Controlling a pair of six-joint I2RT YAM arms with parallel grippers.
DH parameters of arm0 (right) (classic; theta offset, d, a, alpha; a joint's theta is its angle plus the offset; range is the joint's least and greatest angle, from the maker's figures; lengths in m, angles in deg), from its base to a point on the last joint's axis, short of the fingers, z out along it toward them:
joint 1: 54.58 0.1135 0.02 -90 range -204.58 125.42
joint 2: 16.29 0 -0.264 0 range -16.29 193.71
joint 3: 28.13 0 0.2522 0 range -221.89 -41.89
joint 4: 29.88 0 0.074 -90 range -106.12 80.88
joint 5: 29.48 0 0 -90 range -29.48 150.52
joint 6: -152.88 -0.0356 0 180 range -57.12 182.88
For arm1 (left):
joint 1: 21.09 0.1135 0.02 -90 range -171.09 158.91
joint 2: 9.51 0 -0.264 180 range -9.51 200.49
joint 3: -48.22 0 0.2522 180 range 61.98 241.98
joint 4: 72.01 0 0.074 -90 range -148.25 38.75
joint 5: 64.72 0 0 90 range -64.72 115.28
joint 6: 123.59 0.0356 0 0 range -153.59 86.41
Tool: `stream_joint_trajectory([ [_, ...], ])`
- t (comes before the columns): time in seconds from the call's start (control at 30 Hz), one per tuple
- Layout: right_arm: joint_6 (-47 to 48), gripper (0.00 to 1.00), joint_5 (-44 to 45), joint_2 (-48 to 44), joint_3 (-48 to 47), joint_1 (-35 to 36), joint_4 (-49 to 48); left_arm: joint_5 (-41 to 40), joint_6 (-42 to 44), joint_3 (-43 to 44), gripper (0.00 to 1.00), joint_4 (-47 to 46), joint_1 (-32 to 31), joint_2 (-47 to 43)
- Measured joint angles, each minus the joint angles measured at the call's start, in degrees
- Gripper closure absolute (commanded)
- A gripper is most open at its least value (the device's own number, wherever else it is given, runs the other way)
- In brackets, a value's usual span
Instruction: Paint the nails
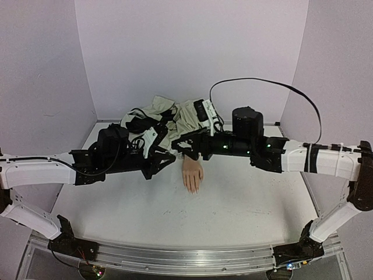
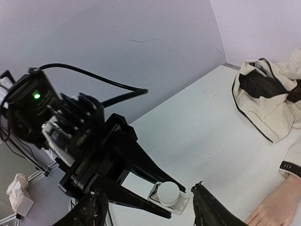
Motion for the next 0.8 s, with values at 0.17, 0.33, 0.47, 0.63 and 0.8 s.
stream_joint_trajectory([
  [0.17, 0.1, 0.36, -7.7, -6.4, 3.0, -2.9, -0.6, 11.5, 0.0, 0.0, 1.00, 0.0, 0.0, -0.3],
  [0.33, 2.5, 0.38, -14.7, -6.9, 3.0, -3.6, 3.4, 20.2, -0.5, 0.0, 1.00, 0.0, -0.1, -0.3],
  [0.47, 5.1, 0.39, -17.2, -6.9, 3.0, -2.8, 7.6, 23.1, -1.3, 0.0, 1.00, 0.0, 0.0, -0.3],
  [0.63, 8.0, 0.52, -17.1, -6.7, 1.4, -1.3, 12.3, 25.2, -2.4, 0.3, 1.00, 0.0, 0.0, 0.0],
  [0.8, 9.5, 0.68, -16.2, -5.7, -0.2, -0.6, 13.9, 26.0, -2.6, 0.3, 1.00, 0.0, 0.0, 0.5],
])
